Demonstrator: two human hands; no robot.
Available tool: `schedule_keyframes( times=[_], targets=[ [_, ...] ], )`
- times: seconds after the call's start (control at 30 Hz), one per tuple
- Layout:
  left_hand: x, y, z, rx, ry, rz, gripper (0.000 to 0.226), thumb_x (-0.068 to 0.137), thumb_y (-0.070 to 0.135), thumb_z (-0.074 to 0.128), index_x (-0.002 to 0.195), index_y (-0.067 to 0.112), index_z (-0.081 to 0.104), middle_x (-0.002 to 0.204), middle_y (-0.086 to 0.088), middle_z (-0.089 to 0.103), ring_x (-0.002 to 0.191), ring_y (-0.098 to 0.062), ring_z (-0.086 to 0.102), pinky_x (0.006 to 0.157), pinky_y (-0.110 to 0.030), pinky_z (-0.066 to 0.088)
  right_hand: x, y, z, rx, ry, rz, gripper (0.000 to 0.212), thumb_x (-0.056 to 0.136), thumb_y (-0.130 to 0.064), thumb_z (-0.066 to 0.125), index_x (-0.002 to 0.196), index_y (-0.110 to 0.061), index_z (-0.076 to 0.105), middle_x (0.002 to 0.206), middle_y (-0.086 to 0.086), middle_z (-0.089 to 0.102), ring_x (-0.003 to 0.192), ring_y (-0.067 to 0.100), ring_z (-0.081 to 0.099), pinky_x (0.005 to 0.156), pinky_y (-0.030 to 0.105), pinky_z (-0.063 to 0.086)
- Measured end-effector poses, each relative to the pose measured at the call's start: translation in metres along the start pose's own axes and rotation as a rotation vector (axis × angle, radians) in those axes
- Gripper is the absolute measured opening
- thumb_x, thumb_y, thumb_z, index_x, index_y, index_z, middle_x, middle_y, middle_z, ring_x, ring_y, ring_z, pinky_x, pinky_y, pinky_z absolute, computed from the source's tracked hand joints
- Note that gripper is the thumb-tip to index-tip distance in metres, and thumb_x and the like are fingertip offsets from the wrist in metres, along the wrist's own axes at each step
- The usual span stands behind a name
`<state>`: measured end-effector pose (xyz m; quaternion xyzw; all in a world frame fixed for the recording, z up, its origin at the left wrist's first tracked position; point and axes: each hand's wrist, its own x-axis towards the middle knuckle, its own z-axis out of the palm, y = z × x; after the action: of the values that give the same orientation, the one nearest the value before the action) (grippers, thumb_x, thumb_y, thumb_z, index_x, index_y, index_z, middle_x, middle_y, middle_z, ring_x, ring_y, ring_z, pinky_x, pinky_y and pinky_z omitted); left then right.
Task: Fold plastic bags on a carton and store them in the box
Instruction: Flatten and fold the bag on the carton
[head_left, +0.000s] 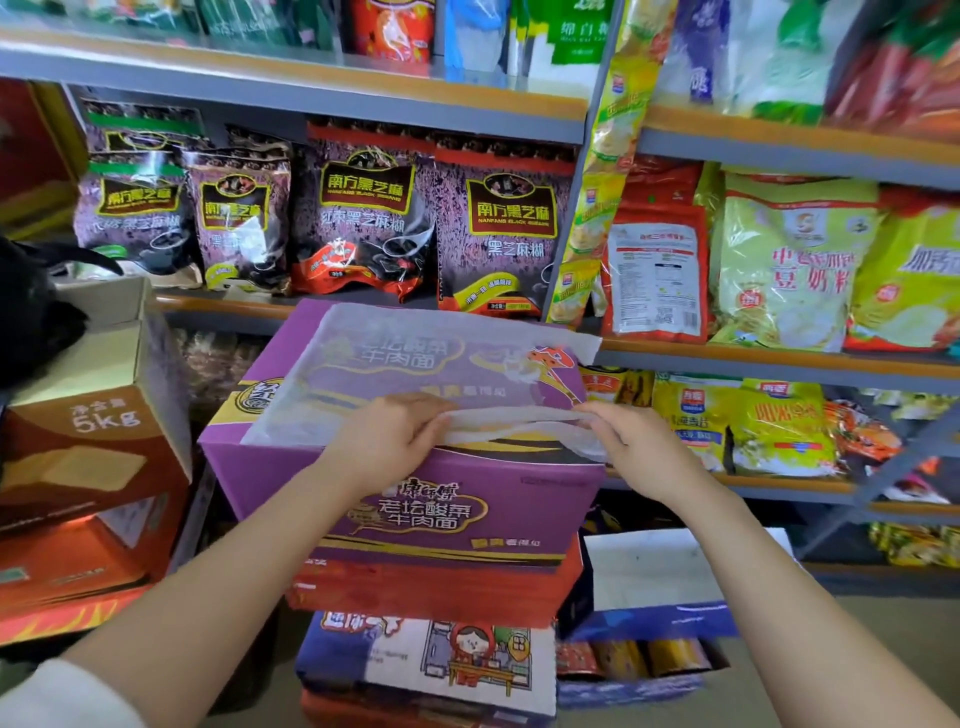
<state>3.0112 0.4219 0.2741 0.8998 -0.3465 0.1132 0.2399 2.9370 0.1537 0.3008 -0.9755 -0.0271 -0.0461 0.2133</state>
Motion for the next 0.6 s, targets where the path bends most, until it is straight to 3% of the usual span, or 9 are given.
schedule_keyframes(
  times=[0.07, 0.13, 0.17, 0.23, 0.33, 0.43, 0.53, 0.6],
  targets=[
    [0.002, 0.0, 0.0, 0.019, -0.02, -0.024, 0.064, 0.082, 0.048, 0.021, 0.116, 0.015, 0.063, 0.115, -0.005, 0.066, 0.105, -0.025, 0.062, 0.082, -0.04, 0.052, -0.001, -0.001, -0.003, 0.117, -0.004, 0.049, 0.037, 0.097, -0.004, 0.036, 0.123, -0.018, 0.059, 0.084, -0.001, 0.065, 0.058, 0.001, 0.05, 0.051, 0.018, 0.032],
    [0.003, 0.0, 0.003, 0.056, -0.063, -0.013, 0.063, 0.078, 0.041, 0.021, 0.12, 0.017, 0.061, 0.123, -0.004, 0.062, 0.112, -0.024, 0.058, 0.087, -0.038, 0.051, -0.001, 0.0, -0.006, 0.206, 0.018, 0.112, 0.045, 0.091, 0.009, 0.035, 0.119, -0.013, 0.062, 0.102, 0.005, 0.065, 0.091, 0.01, 0.06, 0.071, 0.021, 0.039],
    [0.002, 0.0, 0.005, 0.071, -0.093, -0.008, 0.057, 0.08, 0.035, 0.025, 0.122, 0.018, 0.06, 0.128, -0.002, 0.059, 0.116, -0.023, 0.056, 0.091, -0.035, 0.049, -0.001, 0.002, -0.007, 0.225, 0.013, 0.14, 0.049, 0.087, 0.013, 0.034, 0.117, -0.012, 0.063, 0.115, 0.007, 0.063, 0.109, 0.016, 0.057, 0.082, 0.023, 0.039],
    [0.0, 0.001, 0.009, 0.038, -0.145, -0.004, 0.054, 0.079, 0.028, 0.032, 0.126, 0.018, 0.057, 0.134, -0.001, 0.054, 0.123, -0.02, 0.051, 0.097, -0.028, 0.04, -0.005, 0.006, -0.007, 0.223, -0.061, 0.153, 0.062, 0.079, 0.019, 0.03, 0.112, -0.021, 0.064, 0.124, 0.003, 0.059, 0.122, 0.019, 0.049, 0.094, 0.028, 0.038],
    [-0.003, -0.002, 0.011, 0.009, -0.197, 0.015, 0.074, 0.073, 0.048, 0.018, 0.133, 0.019, 0.048, 0.142, -0.001, 0.045, 0.129, -0.018, 0.044, 0.104, -0.026, 0.034, -0.014, 0.012, -0.011, 0.269, -0.193, 0.126, 0.065, 0.079, 0.018, 0.033, 0.113, -0.032, 0.058, 0.13, -0.007, 0.052, 0.129, 0.014, 0.043, 0.104, 0.033, 0.037],
    [-0.003, -0.008, 0.015, 0.144, -0.261, 0.075, 0.09, 0.073, 0.071, 0.002, 0.143, 0.021, 0.03, 0.152, -0.002, 0.027, 0.139, -0.019, 0.028, 0.112, -0.03, 0.021, -0.016, 0.0, -0.022, 0.197, -0.187, 0.014, 0.052, 0.083, -0.009, 0.048, 0.133, -0.025, 0.047, 0.145, -0.009, 0.034, 0.141, 0.01, 0.021, 0.115, 0.033, 0.021],
    [-0.002, -0.008, 0.019, 0.289, -0.348, 0.073, 0.11, 0.06, 0.077, -0.028, 0.148, 0.021, 0.009, 0.156, -0.001, 0.008, 0.144, -0.017, 0.009, 0.116, -0.03, 0.006, -0.003, -0.039, -0.011, -0.037, -0.075, -0.194, 0.065, 0.08, -0.046, 0.037, 0.139, -0.02, 0.042, 0.153, -0.005, 0.028, 0.144, 0.013, 0.015, 0.118, 0.035, 0.014],
    [0.0, -0.006, 0.016, 0.287, -0.321, 0.069, 0.109, 0.067, 0.077, -0.021, 0.147, 0.014, 0.017, 0.154, -0.006, 0.017, 0.142, -0.021, 0.02, 0.114, -0.034, 0.013, 0.011, -0.067, 0.011, -0.16, -0.113, -0.278, 0.066, 0.09, -0.051, 0.034, 0.145, -0.015, 0.03, 0.156, 0.0, 0.021, 0.145, 0.014, 0.013, 0.117, 0.031, 0.009]
  ],
)
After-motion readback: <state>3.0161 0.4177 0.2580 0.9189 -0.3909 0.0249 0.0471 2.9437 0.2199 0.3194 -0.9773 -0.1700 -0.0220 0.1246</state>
